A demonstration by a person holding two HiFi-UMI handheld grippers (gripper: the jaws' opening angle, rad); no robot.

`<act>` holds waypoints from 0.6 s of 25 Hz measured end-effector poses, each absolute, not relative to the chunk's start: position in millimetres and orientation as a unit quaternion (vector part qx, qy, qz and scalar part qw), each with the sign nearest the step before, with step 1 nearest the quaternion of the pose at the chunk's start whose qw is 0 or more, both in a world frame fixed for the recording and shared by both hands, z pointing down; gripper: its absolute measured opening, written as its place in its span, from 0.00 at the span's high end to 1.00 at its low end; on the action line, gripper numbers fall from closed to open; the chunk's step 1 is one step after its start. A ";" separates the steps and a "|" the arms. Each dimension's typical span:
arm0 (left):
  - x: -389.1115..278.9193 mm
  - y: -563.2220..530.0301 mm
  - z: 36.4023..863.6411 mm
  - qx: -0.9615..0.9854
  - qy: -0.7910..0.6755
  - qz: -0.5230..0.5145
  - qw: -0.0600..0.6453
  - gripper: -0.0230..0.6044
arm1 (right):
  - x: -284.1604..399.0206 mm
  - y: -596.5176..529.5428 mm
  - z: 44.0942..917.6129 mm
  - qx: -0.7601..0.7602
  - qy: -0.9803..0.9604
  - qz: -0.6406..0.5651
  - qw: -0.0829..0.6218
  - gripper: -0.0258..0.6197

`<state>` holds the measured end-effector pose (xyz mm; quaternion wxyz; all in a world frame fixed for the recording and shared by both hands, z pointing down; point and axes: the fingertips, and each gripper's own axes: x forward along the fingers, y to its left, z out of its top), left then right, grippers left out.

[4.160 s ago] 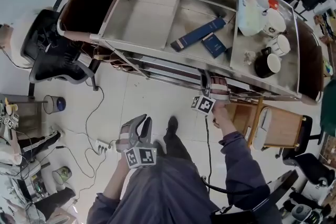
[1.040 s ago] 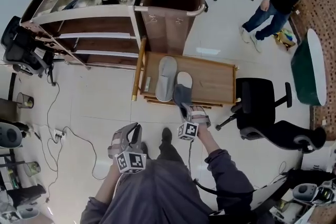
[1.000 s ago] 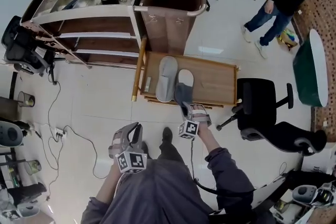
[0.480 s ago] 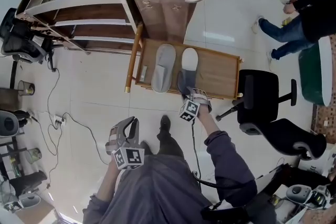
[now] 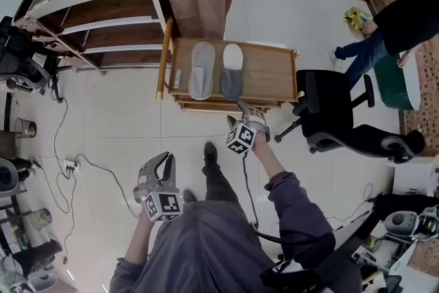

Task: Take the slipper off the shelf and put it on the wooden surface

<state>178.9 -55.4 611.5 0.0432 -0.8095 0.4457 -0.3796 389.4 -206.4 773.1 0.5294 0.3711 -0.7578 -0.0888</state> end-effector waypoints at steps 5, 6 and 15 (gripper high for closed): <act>165.1 22.0 606.6 -0.825 0.426 -0.364 0.068 0.87 | 354.8 -106.6 706.0 0.439 -0.762 -0.058 0.472 0.52; 162.9 39.5 604.7 -0.828 0.422 -0.363 0.072 0.87 | 347.3 -83.0 691.8 0.449 -0.764 -0.055 0.460 0.54; 171.6 145.0 595.1 -0.854 0.385 -0.341 0.076 0.87 | 313.7 85.6 594.8 0.505 -0.767 -0.057 0.392 0.57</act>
